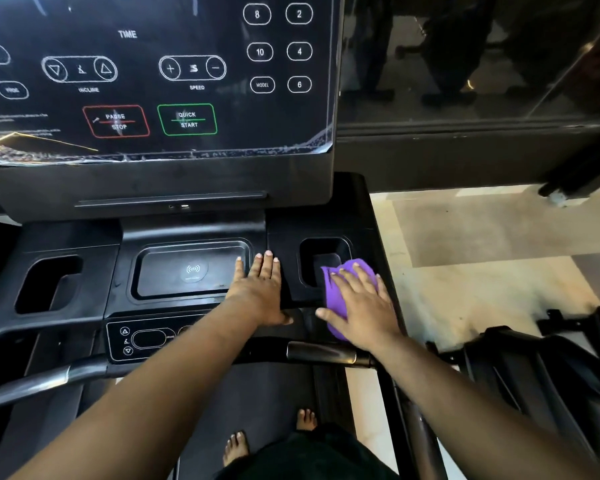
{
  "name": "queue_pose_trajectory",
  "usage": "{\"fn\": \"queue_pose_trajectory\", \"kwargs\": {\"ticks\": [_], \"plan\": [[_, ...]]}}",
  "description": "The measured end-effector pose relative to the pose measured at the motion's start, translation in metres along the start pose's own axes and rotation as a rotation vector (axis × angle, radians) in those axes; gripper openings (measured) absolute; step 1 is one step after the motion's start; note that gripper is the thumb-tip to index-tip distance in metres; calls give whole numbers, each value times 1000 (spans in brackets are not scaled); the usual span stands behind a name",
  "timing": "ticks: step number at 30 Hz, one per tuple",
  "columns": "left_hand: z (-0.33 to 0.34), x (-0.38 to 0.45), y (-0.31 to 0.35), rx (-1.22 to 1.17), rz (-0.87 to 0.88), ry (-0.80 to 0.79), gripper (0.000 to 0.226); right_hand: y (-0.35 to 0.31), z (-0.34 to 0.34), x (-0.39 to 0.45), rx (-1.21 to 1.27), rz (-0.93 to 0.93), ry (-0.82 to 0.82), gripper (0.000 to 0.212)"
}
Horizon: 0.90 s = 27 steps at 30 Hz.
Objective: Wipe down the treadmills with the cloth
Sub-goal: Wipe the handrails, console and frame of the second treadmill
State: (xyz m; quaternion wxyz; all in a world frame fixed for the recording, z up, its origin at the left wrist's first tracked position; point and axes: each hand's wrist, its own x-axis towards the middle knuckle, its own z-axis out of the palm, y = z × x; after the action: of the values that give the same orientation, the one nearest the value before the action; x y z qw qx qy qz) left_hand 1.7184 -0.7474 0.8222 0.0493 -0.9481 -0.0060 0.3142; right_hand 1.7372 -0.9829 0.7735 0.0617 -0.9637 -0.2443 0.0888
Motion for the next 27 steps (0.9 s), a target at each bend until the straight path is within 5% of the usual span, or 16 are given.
{"fn": "queue_pose_trajectory", "kwargs": {"ticks": [3,7,14,19,27], "plan": [[2,2,9,63,-29,-13,131,22,-1,12,-45,-19,0,112],[7,4,8,139,-37,-6,130,32,-14,34,37,211,-42,115],[8,14,13,176,-89,-15,126,7,3,24,-96,-128,-25,107],[11,16,14,157,-117,-58,138,-5,-10,51,-197,-55,-141,107],[7,23,13,90,-147,-139,129,-55,-10,59,11,27,-107,104]]}}
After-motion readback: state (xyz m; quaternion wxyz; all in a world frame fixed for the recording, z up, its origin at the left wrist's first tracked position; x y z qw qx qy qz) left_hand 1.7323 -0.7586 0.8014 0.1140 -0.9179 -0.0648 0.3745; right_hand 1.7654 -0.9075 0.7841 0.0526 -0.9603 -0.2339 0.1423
